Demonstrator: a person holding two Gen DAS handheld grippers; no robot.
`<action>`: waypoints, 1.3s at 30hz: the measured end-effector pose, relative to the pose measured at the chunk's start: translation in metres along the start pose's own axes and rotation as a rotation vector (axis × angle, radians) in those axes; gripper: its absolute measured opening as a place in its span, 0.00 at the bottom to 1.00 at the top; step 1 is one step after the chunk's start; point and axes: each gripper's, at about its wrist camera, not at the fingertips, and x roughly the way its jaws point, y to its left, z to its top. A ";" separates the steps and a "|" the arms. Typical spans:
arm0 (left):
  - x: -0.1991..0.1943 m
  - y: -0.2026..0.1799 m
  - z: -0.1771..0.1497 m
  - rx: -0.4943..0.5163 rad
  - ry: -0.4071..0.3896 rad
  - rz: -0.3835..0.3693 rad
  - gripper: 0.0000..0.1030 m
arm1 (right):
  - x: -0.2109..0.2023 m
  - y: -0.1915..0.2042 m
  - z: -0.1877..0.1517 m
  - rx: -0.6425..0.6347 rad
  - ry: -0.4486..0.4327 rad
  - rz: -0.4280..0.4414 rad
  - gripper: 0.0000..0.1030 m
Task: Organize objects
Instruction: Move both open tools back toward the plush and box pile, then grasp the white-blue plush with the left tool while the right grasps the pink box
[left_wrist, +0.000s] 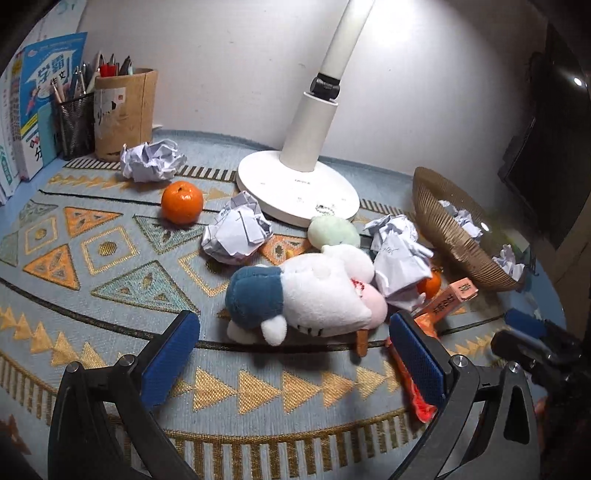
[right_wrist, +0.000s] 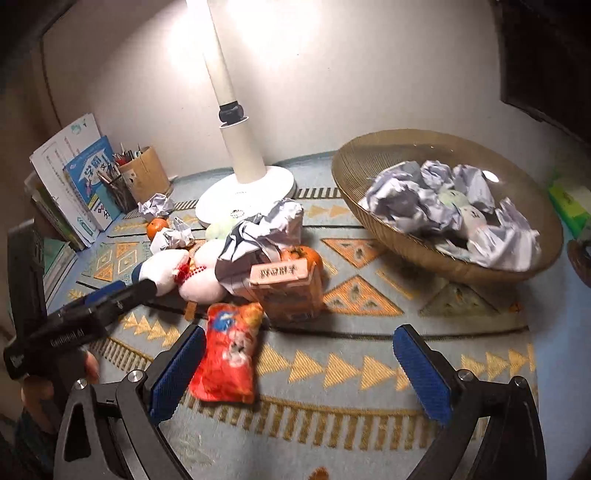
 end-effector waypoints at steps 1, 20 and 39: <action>0.004 0.002 -0.001 -0.016 0.033 0.008 0.99 | 0.007 0.004 0.004 -0.009 -0.007 0.000 0.98; 0.002 -0.001 0.013 -0.043 -0.091 -0.035 0.70 | 0.036 -0.006 0.001 0.073 -0.060 0.116 0.43; -0.079 0.014 -0.051 -0.092 -0.185 -0.029 0.71 | -0.058 -0.024 -0.104 0.038 0.008 0.031 0.53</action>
